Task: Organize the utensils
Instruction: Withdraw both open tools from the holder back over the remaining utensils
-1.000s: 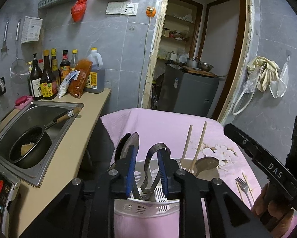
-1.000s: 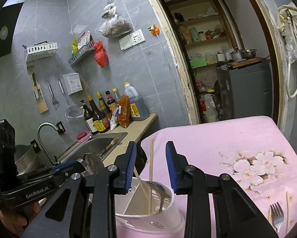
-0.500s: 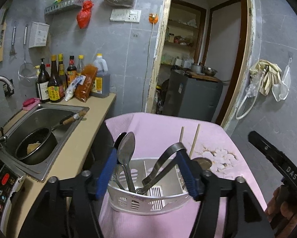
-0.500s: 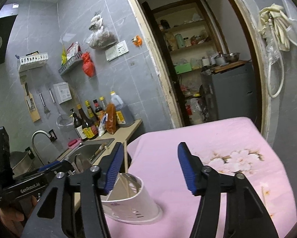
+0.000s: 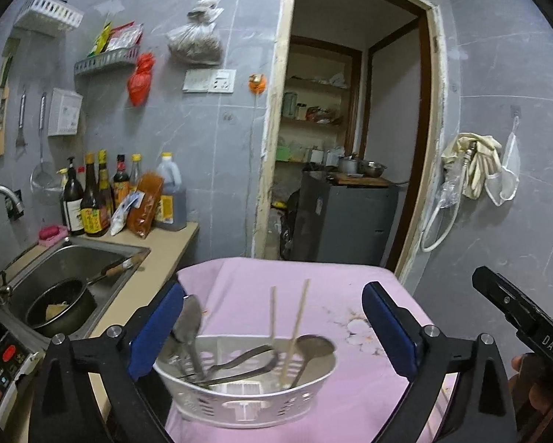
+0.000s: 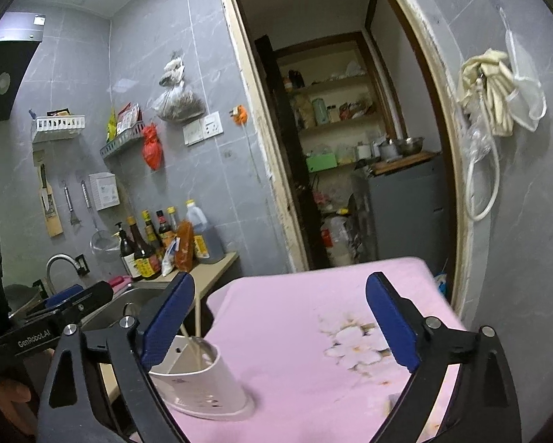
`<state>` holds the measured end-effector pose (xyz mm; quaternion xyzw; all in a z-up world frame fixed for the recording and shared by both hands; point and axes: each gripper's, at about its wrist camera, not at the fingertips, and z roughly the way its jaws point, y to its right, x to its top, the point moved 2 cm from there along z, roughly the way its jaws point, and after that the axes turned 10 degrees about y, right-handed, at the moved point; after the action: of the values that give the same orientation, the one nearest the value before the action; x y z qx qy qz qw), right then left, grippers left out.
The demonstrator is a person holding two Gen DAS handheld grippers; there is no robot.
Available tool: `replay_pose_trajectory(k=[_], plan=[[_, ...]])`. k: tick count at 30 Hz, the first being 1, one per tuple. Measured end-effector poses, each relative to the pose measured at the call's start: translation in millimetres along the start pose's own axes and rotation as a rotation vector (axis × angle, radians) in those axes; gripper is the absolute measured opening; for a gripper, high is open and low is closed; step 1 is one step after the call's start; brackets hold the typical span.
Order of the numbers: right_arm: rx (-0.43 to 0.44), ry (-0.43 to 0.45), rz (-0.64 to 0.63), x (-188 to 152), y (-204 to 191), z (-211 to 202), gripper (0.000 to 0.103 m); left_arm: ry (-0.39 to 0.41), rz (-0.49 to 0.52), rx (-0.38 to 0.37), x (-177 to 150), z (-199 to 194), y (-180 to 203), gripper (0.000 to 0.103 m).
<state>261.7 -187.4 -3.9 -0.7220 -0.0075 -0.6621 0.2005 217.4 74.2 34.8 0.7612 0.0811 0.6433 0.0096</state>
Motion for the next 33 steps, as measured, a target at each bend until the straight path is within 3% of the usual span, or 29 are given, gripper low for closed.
replay_pose_trajectory(k=[4,19,26,31,33], plan=[[-0.027,0.011,-0.031,9.6,16.8,-11.8,0.097,0.025,0.012,-0.022,0.2,-0.9,20.7,0.1],[-0.134,-0.031,-0.112,11.8,103.0,-44.6,0.098,0.04,0.039,-0.085,-29.6,0.4,111.6,0.102],[-0.16,-0.151,-0.098,-14.8,147.0,-41.0,0.098,-0.051,0.025,-0.077,-66.8,11.5,136.7,0.102],[-0.151,-0.288,-0.079,-44.2,172.8,-21.8,0.097,-0.179,0.011,-0.096,-96.8,28.9,148.9,0.102],[-0.137,-0.347,-0.057,-57.4,181.3,-10.8,0.089,-0.239,0.022,-0.103,-109.8,36.7,153.2,0.102]])
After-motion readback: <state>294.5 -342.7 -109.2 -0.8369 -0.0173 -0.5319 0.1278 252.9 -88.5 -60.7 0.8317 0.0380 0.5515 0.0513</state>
